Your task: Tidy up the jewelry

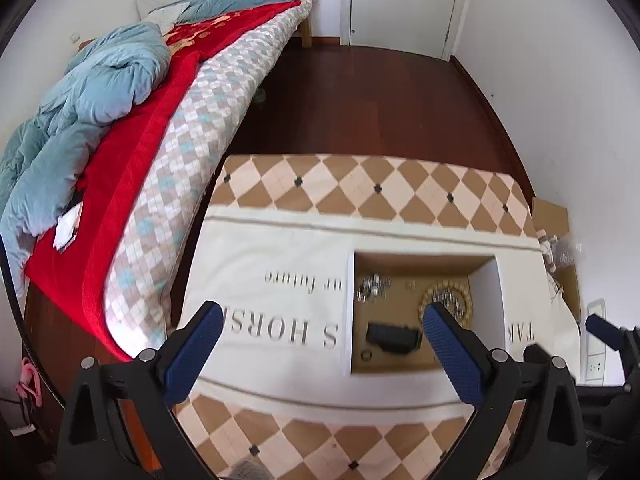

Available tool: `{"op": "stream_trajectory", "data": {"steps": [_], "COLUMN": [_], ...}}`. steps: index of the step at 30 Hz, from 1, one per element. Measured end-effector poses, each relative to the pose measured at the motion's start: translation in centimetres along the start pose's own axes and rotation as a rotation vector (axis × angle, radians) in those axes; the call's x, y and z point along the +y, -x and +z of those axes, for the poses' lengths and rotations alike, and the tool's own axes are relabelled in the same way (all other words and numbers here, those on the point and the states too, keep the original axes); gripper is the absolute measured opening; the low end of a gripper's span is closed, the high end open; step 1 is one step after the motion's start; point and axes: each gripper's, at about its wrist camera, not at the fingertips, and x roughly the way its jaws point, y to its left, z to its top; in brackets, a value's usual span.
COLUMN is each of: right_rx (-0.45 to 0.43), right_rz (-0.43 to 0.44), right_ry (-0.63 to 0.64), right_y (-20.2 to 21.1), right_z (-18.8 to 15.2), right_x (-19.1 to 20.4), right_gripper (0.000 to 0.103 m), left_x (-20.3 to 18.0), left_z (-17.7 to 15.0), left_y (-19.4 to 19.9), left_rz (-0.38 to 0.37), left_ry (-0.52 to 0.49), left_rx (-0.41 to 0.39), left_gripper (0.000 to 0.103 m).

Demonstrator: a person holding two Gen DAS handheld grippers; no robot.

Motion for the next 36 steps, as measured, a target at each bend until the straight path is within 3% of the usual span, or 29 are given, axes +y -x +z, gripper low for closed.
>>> {"op": "stream_trajectory", "data": {"steps": [11,25,36], "right_rx": [-0.083,-0.298,-0.414], "right_rz": [-0.016,-0.027,-0.025], "right_ry": [-0.034,-0.024,-0.019], "right_y": [5.3,18.1,26.7], "right_z": [-3.5,-8.3,-13.0], "right_x": [-0.6,-0.4,0.0], "right_gripper": [0.103,0.103,0.103], "left_x": [-0.4,0.3,-0.5], "left_z": [-3.9,-8.6,-12.1], "left_y": [4.4,16.0,23.2], "left_rz": [-0.001,-0.01,-0.055], "left_ry": [0.015,0.052,0.053], "left_rx": [-0.046,-0.215,-0.275], "left_gripper": [0.102,0.102,0.102]}}
